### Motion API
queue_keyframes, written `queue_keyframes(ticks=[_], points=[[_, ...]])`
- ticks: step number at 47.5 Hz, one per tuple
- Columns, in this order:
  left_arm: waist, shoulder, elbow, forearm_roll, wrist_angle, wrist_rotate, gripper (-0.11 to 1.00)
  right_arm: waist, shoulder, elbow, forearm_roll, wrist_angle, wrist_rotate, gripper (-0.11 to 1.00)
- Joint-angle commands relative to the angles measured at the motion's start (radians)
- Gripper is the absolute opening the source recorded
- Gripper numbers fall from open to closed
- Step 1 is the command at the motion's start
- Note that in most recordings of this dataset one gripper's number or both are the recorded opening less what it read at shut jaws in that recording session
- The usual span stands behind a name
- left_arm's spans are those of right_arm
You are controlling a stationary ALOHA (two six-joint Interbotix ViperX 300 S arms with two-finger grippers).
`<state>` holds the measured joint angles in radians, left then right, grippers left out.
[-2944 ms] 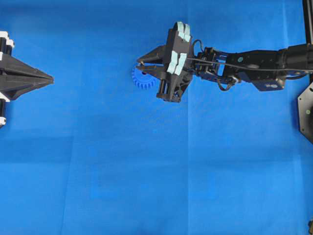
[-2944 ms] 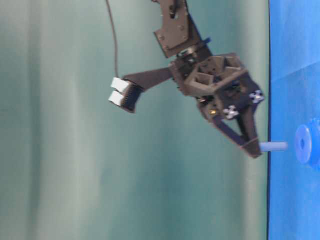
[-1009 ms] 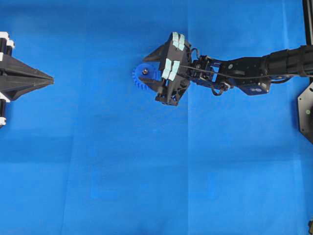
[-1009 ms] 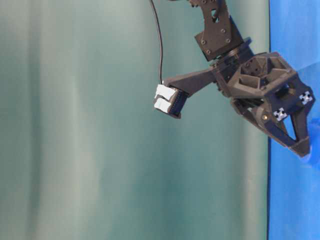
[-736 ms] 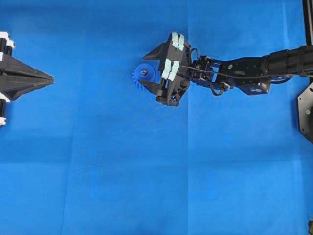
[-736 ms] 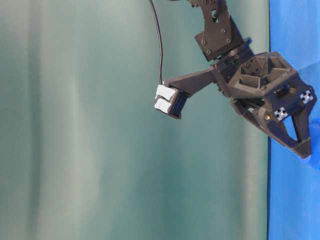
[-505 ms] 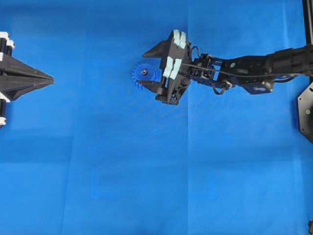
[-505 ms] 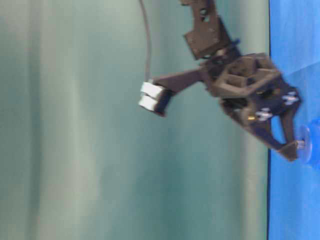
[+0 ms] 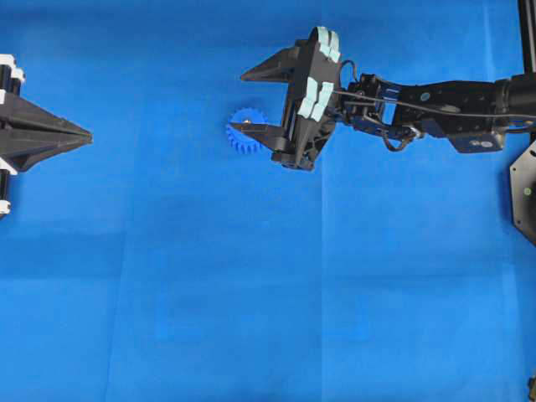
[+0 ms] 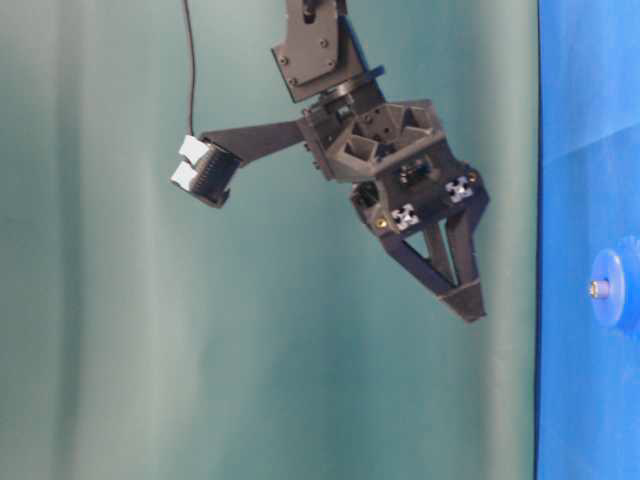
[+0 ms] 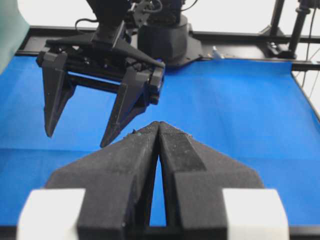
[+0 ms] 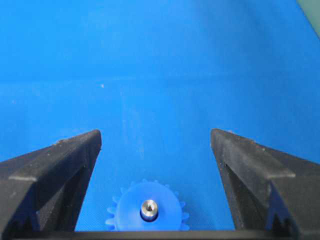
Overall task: Insert the shaft placed at a random location into the center hole of the small gear at another random location.
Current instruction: 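Open the right gripper and raise it away from the gear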
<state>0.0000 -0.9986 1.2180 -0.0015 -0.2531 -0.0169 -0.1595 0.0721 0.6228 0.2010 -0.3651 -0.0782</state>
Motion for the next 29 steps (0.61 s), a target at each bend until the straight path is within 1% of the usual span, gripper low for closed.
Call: queue_keyframes(ticks=[1,12,29], points=[[0.002,0.003,-0.012,0.0,-0.006,-0.002,0.0,0.0,-0.029,-0.009,-0.002,-0.002,-0.002,0.8],[0.002,0.003,-0.012,0.0,-0.006,-0.002,0.0,0.008,-0.061,0.021,-0.002,0.029,0.0,0.79],[0.002,0.003,-0.011,0.0,-0.005,0.0,0.0,0.015,-0.233,0.183,0.002,0.021,0.006,0.79]])
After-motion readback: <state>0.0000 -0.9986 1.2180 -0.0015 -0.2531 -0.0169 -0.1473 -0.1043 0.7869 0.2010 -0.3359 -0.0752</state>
